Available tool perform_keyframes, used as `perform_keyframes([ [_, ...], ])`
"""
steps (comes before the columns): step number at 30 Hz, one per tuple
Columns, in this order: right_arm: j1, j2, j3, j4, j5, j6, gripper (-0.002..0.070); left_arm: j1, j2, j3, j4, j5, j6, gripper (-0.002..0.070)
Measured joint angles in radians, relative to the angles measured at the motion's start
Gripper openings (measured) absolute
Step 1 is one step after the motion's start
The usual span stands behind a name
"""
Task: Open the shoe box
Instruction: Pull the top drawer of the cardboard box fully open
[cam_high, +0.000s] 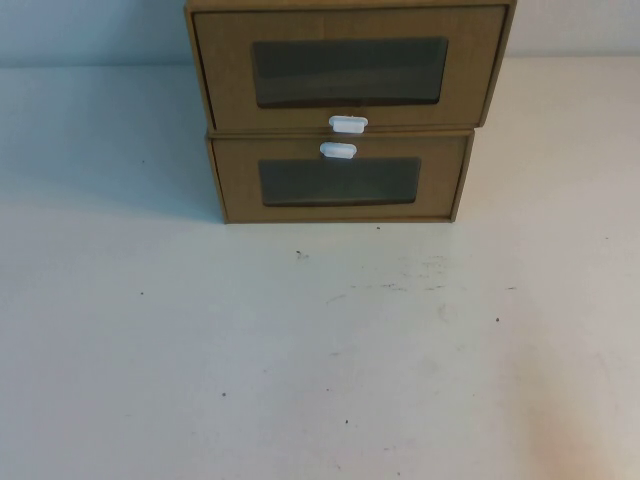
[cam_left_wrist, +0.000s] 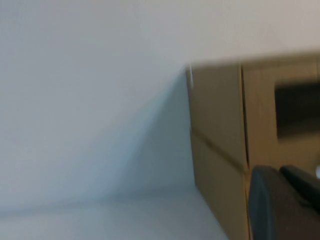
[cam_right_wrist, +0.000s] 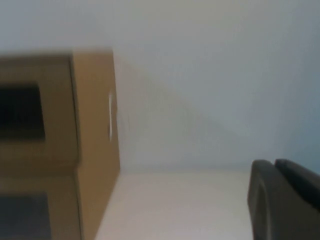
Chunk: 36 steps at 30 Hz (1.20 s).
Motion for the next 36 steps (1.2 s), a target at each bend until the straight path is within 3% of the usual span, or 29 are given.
perform_keyframes([
  [6, 0.000, 0.000, 0.000, 0.000, -0.433, 0.000, -0.0013, 0.000, 0.000, 0.000, 0.000, -0.526, -0.002, -0.0006],
  [10, 0.000, -0.002, 0.000, 0.000, -0.593, 0.000, -0.0014, 0.000, 0.000, 0.000, 0.000, -0.761, -0.002, -0.0006],
  [13, 0.000, -0.006, 0.000, -0.010, -0.638, 0.000, -0.0014, 0.000, -0.002, 0.000, -0.004, -0.842, -0.004, -0.0006],
  [20, 0.000, -0.006, 0.000, 0.000, -0.735, 0.023, -0.0014, 0.000, -0.002, -0.019, -0.078, -0.902, -0.010, -0.0006],
  [26, 0.000, -0.006, -0.072, 0.207, -0.863, 0.073, -0.0014, 0.000, -0.002, -0.176, -0.114, -0.847, -0.049, -0.0006],
  [31, 0.000, -0.006, -0.312, 0.366, -0.662, 0.077, -0.0014, 0.000, -0.004, -0.329, -0.099, -0.731, -0.051, -0.0006],
  [36, 0.000, 0.085, -0.556, 0.438, -0.426, 0.042, -0.0014, 0.000, 0.073, -0.513, -0.194, -0.477, -0.047, -0.0006],
])
